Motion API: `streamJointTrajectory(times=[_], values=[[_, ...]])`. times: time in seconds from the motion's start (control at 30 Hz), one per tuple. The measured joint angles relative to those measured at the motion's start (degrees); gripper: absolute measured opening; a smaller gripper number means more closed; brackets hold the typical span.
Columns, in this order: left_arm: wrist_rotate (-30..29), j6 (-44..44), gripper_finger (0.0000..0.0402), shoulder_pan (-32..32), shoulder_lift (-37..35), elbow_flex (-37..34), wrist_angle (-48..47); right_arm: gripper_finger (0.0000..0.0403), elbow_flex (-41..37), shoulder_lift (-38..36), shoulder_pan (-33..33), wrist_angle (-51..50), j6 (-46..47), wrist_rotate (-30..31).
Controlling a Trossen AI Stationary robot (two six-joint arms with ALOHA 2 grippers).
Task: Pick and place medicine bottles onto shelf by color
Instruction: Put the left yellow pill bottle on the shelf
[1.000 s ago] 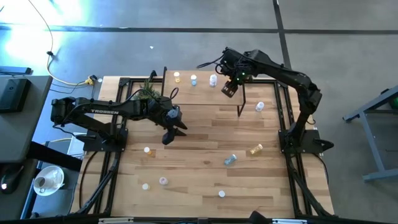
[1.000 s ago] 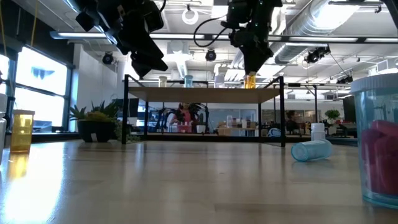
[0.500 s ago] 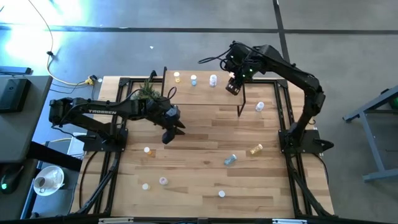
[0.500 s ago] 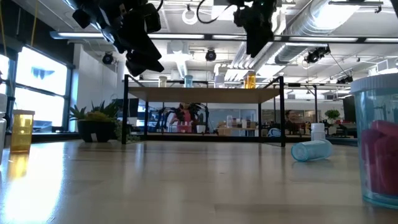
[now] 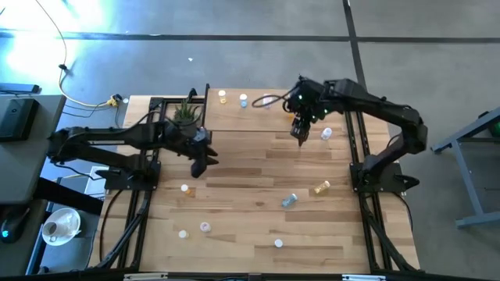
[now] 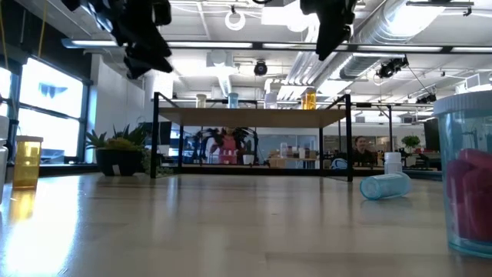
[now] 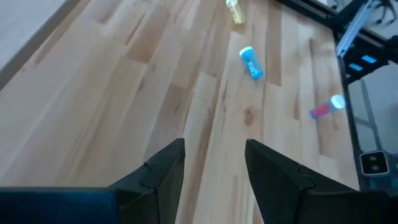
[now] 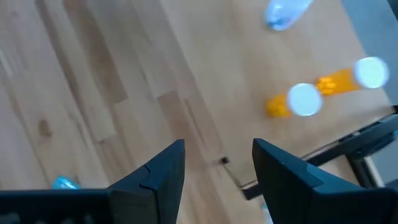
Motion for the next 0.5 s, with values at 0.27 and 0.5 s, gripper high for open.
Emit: streamJointTrajectory(times=[0.27,0.5], values=[[-9.30,-3.93,0.0158,-5.44,-5.36,-0.07,-11.55,0.0179,-9.84,-4.62,6.34,10.92,3.97,2.15],[-9.54,-9.87,0.0158,-15.03,-6.11,-0.07,-16.36,0.0179,-18.11,-5.64,10.60,25.27,5.25,3.53]])
